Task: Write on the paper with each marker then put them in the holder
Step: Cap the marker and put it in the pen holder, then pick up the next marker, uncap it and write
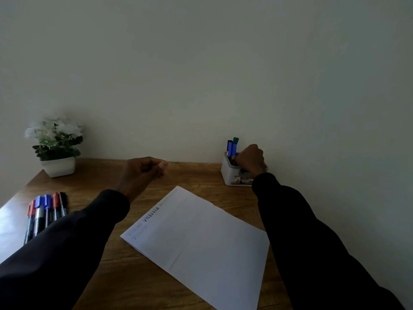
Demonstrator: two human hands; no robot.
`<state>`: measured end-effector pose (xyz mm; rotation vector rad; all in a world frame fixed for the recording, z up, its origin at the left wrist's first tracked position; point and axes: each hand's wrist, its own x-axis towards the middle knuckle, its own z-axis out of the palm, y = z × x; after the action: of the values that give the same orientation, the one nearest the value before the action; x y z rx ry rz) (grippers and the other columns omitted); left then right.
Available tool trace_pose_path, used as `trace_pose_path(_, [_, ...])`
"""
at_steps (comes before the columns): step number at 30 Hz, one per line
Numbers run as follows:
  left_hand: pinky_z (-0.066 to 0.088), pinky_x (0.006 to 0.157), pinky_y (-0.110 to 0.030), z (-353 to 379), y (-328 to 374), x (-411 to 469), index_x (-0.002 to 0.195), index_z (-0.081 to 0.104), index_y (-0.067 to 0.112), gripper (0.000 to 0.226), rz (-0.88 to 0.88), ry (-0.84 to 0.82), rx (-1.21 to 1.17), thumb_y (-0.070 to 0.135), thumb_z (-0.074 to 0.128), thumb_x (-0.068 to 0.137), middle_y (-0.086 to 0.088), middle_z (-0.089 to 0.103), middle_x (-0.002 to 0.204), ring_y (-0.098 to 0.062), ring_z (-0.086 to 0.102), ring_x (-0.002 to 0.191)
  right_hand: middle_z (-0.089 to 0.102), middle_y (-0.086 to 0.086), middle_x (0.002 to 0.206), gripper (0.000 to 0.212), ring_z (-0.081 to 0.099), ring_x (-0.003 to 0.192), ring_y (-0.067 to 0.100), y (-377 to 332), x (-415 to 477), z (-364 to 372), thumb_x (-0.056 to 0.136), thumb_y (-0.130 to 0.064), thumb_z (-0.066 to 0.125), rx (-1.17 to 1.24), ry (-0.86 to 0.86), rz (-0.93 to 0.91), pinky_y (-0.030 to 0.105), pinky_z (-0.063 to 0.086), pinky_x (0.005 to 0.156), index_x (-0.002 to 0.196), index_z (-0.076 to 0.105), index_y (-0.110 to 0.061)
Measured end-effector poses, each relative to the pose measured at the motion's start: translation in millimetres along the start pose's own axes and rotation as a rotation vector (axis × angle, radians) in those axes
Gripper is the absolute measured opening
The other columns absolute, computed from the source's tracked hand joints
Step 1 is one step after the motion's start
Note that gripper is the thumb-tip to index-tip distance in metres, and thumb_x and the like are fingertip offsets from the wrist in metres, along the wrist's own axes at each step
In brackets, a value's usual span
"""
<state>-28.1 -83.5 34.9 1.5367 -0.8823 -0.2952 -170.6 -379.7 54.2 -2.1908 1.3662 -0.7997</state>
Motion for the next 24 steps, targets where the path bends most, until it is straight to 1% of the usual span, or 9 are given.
trace_pose_path(3, [0.049,0.062,-0.007,-3,-1,0,0.100,0.071,0.008,0.018,0.001,-0.007,0.009,0.021,0.063,0.091,-0.009,0.073,0.087,-0.009,0.068,0.077,0.063,0.011,0.079,0.021,0.066,0.075,0.022,0,0,2,0.085,-0.012,0.079,0.009,0.019,-0.004,0.028,0.047,0.061,0.094,0.070,0.005])
trace_pose_path(6, [0.049,0.062,-0.007,-5,-2,-1,0.099,0.071,0.008,0.017,0.008,-0.004,0.007,0.021,0.063,0.091,-0.007,0.073,0.085,-0.006,0.069,0.075,0.072,0.015,0.086,0.018,0.073,0.081,0.027,-2,-4,1,0.085,-0.012,0.078,0.034,0.081,-0.010,0.028,0.049,0.061,0.093,0.074,0.004])
trace_pose_path(9, [0.051,0.064,-0.009,-11,-4,-2,0.099,0.071,0.007,0.017,0.014,-0.001,0.017,0.021,0.064,0.091,-0.007,0.073,0.085,-0.011,0.069,0.077,0.075,0.013,0.087,0.011,0.067,0.075,0.018,-9,-17,-3,0.088,-0.009,0.073,0.054,0.172,-0.095,0.025,0.046,0.062,0.089,0.076,0.001])
trace_pose_path(11, [0.053,0.066,-0.012,-19,-6,-4,0.100,0.070,0.006,0.018,0.031,-0.019,0.057,0.019,0.063,0.091,-0.008,0.073,0.086,-0.013,0.069,0.079,0.073,0.010,0.085,0.009,0.063,0.075,0.014,-17,-31,-3,0.088,-0.010,0.074,0.123,0.159,-0.175,0.023,0.046,0.065,0.087,0.076,-0.002])
trace_pose_path(14, [0.055,0.069,-0.017,-32,-8,-10,0.101,0.071,0.004,0.017,0.040,-0.018,0.081,0.016,0.064,0.090,-0.011,0.073,0.087,-0.013,0.070,0.077,0.071,0.001,0.076,0.004,0.065,0.070,0.010,-30,-60,6,0.085,-0.009,0.077,0.283,0.021,-0.275,0.015,0.050,0.061,0.081,0.076,-0.008])
trace_pose_path(15, [0.056,0.070,-0.020,-37,-8,-14,0.099,0.072,0.004,0.016,0.037,-0.016,0.079,0.015,0.065,0.089,-0.013,0.073,0.087,-0.015,0.070,0.077,0.070,-0.002,0.073,0.007,0.064,0.065,0.005,-35,-72,11,0.084,-0.006,0.077,0.345,-0.049,-0.294,0.013,0.050,0.059,0.079,0.075,-0.011])
trace_pose_path(17, [0.059,0.073,-0.026,-47,-7,-23,0.095,0.073,0.005,0.014,0.017,-0.014,0.067,0.015,0.066,0.089,-0.016,0.073,0.086,-0.019,0.070,0.077,0.071,-0.005,0.070,0.015,0.064,0.059,-0.002,-44,-94,23,0.082,-0.005,0.078,0.412,-0.165,-0.330,0.015,0.052,0.059,0.075,0.073,-0.018])
trace_pose_path(20, [0.058,0.070,-0.020,-68,-9,-41,0.097,0.073,0.006,0.016,-0.020,-0.026,0.118,0.018,0.066,0.089,-0.011,0.073,0.085,-0.018,0.071,0.078,0.075,-0.003,0.072,0.005,0.068,0.062,0.004,-61,-125,40,0.082,-0.017,0.081,0.425,-0.309,-0.364,0.022,0.055,0.060,0.078,0.077,-0.017])
trace_pose_path(24, [0.057,0.070,-0.021,-98,-18,-64,0.102,0.071,0.009,0.016,-0.081,-0.034,0.122,0.017,0.063,0.090,-0.006,0.074,0.088,-0.015,0.071,0.082,0.077,0.009,0.077,0.007,0.069,0.064,0.014,-83,-157,58,0.085,-0.015,0.080,0.439,-0.460,-0.398,0.026,0.055,0.055,0.086,0.077,-0.008])
